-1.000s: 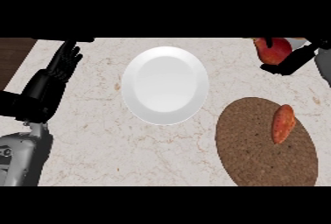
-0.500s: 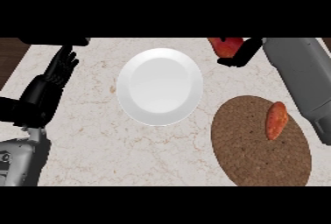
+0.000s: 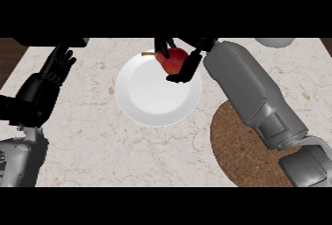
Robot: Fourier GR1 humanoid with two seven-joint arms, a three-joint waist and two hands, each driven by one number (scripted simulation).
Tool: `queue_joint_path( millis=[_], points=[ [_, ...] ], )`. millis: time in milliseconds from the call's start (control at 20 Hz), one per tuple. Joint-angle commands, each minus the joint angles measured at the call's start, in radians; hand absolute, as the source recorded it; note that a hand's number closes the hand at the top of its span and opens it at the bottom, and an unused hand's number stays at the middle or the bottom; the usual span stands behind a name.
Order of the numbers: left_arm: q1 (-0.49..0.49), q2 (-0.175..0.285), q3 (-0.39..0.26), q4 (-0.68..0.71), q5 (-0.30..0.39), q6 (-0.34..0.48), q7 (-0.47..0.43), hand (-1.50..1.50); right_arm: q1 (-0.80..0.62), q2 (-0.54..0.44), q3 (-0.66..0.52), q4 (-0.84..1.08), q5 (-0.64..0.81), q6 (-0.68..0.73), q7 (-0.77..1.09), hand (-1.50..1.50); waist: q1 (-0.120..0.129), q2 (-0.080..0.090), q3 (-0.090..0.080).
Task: Pick the pear from the placemat and place it in the plate
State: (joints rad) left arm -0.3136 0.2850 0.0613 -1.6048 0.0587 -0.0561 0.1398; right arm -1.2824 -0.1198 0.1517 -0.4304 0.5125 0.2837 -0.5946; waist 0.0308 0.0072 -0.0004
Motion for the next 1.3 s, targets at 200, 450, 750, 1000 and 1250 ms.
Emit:
queue_joint_path(
  millis=[200,450,750,1000,1250],
  points=[
    [-0.023,0.015,0.033,0.041,0.016,-0.035,-0.036,0.0,-0.005,0.117,0.082,0.077,0.058,-0.165,0.05,1.5,0.015,0.004,0.0],
    [-0.066,-0.024,-0.009,0.081,-0.02,-0.013,-0.026,0.0,0.047,0.119,0.135,0.134,0.017,-0.195,0.051,1.5,0.032,0.012,0.0],
    [-0.046,-0.019,-0.021,0.053,-0.021,-0.04,-0.047,0.0,0.05,0.12,0.173,0.146,-0.096,-0.099,0.108,-1.5,0.069,0.015,0.0],
    [-0.074,-0.044,-0.043,0.029,-0.013,-0.036,-0.001,0.0,0.075,0.12,0.165,0.089,-0.251,-0.101,0.12,-1.5,0.103,0.016,0.0],
    [-0.045,-0.031,-0.019,0.063,-0.022,-0.035,-0.033,0.0,0.068,0.12,0.09,0.085,-0.403,-0.1,0.105,-1.5,0.071,0.014,0.0]
  ],
)
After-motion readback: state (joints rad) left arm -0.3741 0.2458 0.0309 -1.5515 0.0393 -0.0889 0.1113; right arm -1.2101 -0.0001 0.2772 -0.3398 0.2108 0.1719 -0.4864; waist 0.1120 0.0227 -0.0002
